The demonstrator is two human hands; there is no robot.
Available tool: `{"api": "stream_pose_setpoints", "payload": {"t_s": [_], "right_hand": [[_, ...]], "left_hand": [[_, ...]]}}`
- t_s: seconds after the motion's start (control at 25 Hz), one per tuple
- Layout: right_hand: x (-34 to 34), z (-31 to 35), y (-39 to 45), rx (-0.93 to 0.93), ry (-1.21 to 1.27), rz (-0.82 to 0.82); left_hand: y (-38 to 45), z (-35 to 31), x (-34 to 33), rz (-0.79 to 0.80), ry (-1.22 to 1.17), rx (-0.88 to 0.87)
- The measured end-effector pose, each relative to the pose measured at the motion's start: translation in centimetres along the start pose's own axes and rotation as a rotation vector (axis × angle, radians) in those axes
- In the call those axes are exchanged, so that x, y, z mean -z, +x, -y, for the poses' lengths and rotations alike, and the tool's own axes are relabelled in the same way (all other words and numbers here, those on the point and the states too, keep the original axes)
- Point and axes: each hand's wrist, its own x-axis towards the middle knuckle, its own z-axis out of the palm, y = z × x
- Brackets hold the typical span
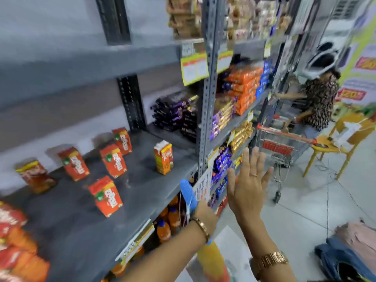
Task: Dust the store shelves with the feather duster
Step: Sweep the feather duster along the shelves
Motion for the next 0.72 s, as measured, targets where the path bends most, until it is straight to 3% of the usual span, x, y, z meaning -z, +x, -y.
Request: {"api": "stream_pose_setpoints", "payload": {"t_s": [0.36,0.56,0.72], "right_hand": [[9.3,11.5,13.5,0.064,0.163,-0.232],[12.7,18.1,17.0,0.039,0.385,-0.241],[15.0,25.8,17.2,0.058,0.556,-0.247]], "left_hand": [[-20.8,15.9,21.1,-0.264,-0.063,0.37],[-33.4,21.7,26.6,-0.451,-0.252,0.604],[-44.6,26.4,26.1,-0.521,-0.463,0.798]]}}
